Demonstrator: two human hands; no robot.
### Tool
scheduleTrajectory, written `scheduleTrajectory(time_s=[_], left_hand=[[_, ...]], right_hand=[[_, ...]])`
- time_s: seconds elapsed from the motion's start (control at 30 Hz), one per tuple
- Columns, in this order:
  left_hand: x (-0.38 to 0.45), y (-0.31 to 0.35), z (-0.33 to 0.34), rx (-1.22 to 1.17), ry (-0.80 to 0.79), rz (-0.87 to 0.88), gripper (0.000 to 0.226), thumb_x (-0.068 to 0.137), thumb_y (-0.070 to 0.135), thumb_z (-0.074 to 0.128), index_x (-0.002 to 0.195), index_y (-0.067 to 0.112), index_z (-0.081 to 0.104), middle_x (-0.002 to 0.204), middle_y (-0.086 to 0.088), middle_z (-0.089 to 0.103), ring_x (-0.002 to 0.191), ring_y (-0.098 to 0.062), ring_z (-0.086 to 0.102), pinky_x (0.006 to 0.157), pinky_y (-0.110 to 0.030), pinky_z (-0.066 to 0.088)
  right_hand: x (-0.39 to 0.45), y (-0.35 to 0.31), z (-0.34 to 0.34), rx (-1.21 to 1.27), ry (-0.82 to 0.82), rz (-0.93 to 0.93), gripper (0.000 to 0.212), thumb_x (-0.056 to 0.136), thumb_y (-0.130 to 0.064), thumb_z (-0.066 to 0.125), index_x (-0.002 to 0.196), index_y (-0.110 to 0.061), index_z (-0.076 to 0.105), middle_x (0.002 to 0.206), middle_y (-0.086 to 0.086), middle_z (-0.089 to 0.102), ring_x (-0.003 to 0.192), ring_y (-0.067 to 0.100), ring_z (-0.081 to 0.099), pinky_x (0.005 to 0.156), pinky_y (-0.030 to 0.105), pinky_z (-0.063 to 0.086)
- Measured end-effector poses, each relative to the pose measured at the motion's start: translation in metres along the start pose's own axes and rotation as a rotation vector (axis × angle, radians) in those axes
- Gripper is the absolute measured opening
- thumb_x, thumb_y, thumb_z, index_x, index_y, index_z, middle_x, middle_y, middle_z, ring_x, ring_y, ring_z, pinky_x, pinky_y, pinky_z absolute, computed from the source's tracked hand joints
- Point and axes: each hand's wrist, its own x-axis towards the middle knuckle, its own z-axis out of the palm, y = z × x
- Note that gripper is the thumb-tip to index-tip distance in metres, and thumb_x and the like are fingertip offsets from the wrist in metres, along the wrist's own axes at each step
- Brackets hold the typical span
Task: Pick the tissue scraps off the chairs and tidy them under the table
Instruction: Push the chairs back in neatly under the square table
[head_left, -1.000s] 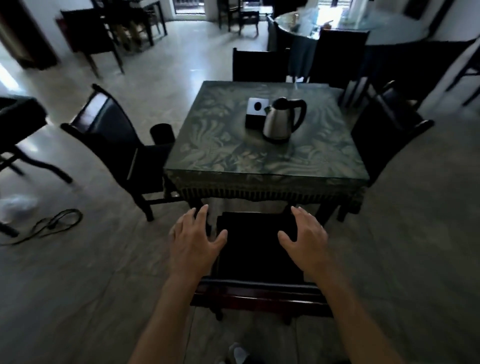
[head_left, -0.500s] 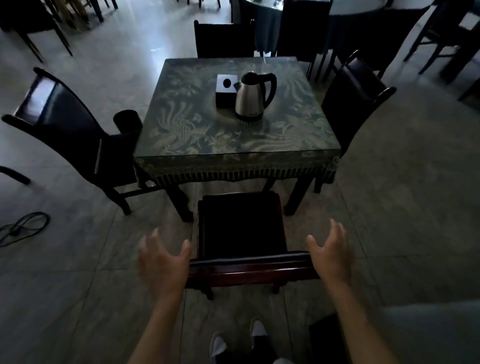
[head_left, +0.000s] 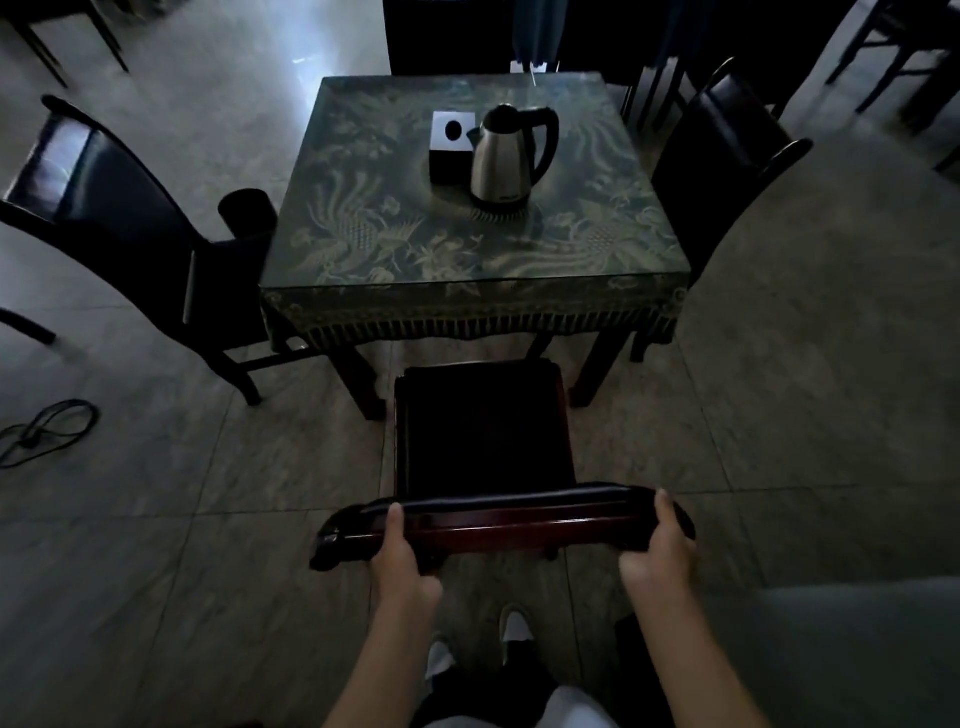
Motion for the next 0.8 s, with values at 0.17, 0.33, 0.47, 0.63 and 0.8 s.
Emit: scheduleTrajectory(time_s=[0.17,0.33,0.47,0.63,0.8], left_hand=[[0.005,-0.01,-0.002,-0.003,-0.063,-0.02,0.048,0.09,0.029,0.068,0.134,0.014,0.055,0.126,-0.016,0.064,0.113,-0.035,0.062,0.099,-0.056,0.048],[0.007,-0.013,-0.007,0.025,-0.075,-0.033,0.038,0.092,0.021,0.065,0.128,0.008,0.06,0.108,-0.014,0.068,0.093,-0.03,0.066,0.072,-0.042,0.054],[0.015,-0.012,-0.004,0.05,-0.035,0.004,0.031,0.092,0.014,0.062,0.123,0.009,0.061,0.103,-0.012,0.066,0.083,-0.024,0.065,0.067,-0.039,0.053],[0.026,-0.003,0.013,0.073,-0.054,0.032,0.031,0.091,0.011,0.063,0.122,0.006,0.061,0.092,-0.011,0.067,0.083,-0.026,0.064,0.076,-0.042,0.053],[0.044,0.013,0.039,0.097,-0.086,0.065,0.035,0.094,0.009,0.058,0.129,0.003,0.056,0.093,-0.012,0.064,0.085,-0.027,0.061,0.075,-0.043,0.049]], right_hand=[[-0.031,0.053,0.02,0.033,-0.242,0.28,0.055,0.085,-0.03,0.07,0.133,-0.007,0.054,0.128,0.023,0.062,0.116,0.042,0.058,0.098,0.062,0.045],[-0.033,0.072,0.027,0.018,-0.25,0.363,0.049,0.09,-0.027,0.066,0.135,-0.012,0.054,0.129,0.021,0.061,0.116,0.042,0.059,0.096,0.06,0.048],[-0.028,0.074,0.027,-0.002,-0.224,0.311,0.046,0.091,-0.012,0.059,0.136,-0.011,0.053,0.111,0.014,0.066,0.096,0.032,0.064,0.067,0.044,0.053],[-0.018,0.074,0.043,0.021,-0.23,0.286,0.043,0.088,-0.006,0.06,0.131,-0.007,0.055,0.105,0.013,0.067,0.093,0.031,0.065,0.067,0.043,0.053],[-0.011,0.075,0.072,0.052,-0.298,0.266,0.044,0.09,-0.005,0.059,0.133,-0.009,0.054,0.107,0.015,0.068,0.095,0.033,0.066,0.067,0.046,0.056]])
